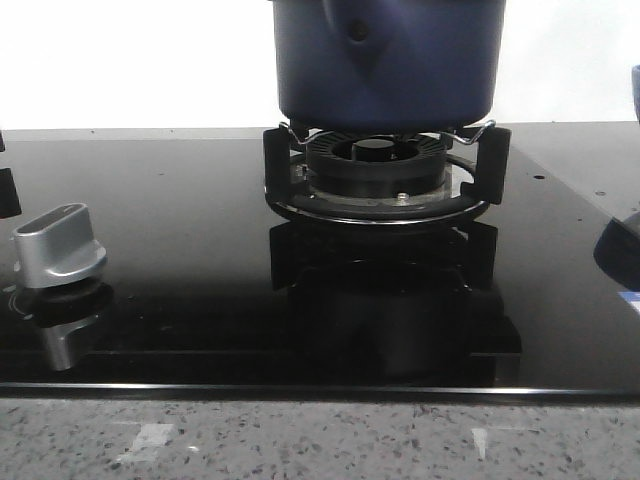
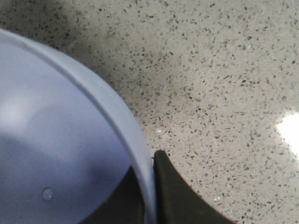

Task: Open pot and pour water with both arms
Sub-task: 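Move the emptied bowl back and set it on the counter with the right gripper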

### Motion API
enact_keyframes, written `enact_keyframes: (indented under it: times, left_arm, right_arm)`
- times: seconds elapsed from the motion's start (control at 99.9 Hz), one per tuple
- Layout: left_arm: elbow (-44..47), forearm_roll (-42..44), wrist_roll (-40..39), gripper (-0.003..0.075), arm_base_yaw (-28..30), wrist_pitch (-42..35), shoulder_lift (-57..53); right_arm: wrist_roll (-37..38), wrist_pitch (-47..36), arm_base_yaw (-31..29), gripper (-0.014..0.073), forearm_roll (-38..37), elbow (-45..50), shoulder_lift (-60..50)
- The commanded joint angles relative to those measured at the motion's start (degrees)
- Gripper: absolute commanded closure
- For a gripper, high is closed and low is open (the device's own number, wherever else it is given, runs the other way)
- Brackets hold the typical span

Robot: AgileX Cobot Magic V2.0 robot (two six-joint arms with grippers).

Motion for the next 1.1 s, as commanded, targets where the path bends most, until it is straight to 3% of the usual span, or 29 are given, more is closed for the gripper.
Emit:
enact_keyframes:
  times: [0.0,0.44,0.531,0.721,0.791,1.091]
  left_arm:
    - [-1.72,-3.95,-0.57,0.0469,-0.41,0.88,-0.73]
    - [-1.72,-3.95,-0.57,0.0469,-0.41,0.77,-0.73]
    - [-1.72,-3.95,-0.57,0.0469,-0.41,0.77,-0.73]
    - [-1.72,-4.23,-0.57,0.0469,-0.41,0.77,-0.73]
    - [-1.72,-4.83,-0.57,0.0469,-0.41,0.77,-0.73]
    - [-1.72,-5.23,-0.57,0.0469,-0.41,0.77,-0.73]
  right_arm:
    - [-0.58,-0.79,-0.27,0.066,0.69,-1.27,-1.74]
    - [-0.58,-2.13,0.34,0.0646,1.05,2.92,-0.61]
    - [-0.58,-2.16,0.34,0.056,1.05,3.27,-0.61]
    - [-0.58,-3.86,0.34,0.02,1.14,3.27,-2.43]
    - [-0.58,-5.77,0.34,0.0113,1.14,2.74,-3.97]
    - [-0.58,-7.72,0.34,0.0085,5.25,-3.6,-10.6]
